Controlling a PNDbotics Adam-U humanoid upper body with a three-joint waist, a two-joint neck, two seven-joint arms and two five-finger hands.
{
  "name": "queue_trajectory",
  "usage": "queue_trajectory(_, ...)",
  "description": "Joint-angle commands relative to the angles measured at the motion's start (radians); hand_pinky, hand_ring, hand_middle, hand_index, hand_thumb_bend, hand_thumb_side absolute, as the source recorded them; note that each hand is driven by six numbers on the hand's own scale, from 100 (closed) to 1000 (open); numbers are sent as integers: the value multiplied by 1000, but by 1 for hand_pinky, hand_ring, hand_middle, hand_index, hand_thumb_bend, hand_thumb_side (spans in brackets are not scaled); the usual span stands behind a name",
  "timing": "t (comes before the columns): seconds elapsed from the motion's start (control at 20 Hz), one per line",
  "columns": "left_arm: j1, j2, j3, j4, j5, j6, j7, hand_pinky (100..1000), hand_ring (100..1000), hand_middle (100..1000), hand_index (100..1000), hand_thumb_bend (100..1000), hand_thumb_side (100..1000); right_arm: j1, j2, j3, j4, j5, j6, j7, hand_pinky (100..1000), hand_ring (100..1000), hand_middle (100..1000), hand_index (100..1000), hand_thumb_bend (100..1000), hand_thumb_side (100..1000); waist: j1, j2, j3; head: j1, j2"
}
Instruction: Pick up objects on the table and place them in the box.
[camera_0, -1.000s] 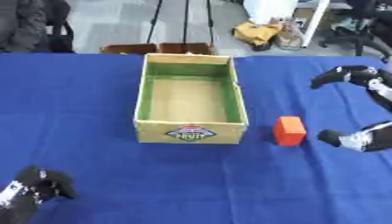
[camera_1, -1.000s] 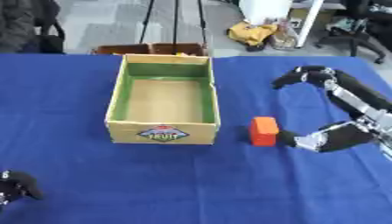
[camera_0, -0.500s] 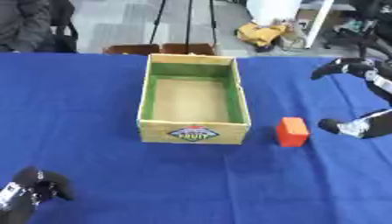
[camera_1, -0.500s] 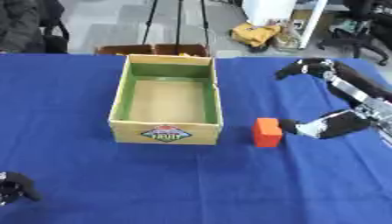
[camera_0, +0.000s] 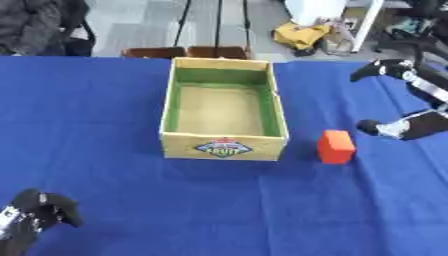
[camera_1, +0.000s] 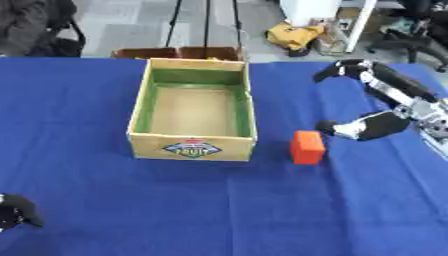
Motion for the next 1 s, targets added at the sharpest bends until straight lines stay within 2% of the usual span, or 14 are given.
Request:
queue_trajectory(0.05, -8, 25, -3, -18, 6, -4, -5, 627, 565, 509, 658, 242, 1000, -31, -4, 1, 59, 24, -14, 17, 865, 863, 751, 865, 517, 541, 5, -18, 7, -11, 12)
queue_trajectory(0.55, -16, 24, -9, -22, 12, -9, -10, 627, 565, 509, 657, 232, 1000, -76, 48, 16, 192, 63, -37, 60, 868, 862, 747, 865, 529, 562, 17, -14, 42, -28, 26)
queue_trajectory(1.0, -15, 23, -9, -23, 12, -11, -9, 627, 564, 508, 657, 230, 1000, -82, 62, 20, 235, 81, -50, 79, 868, 861, 747, 866, 532, 577, 23, -12, 43, -29, 36)
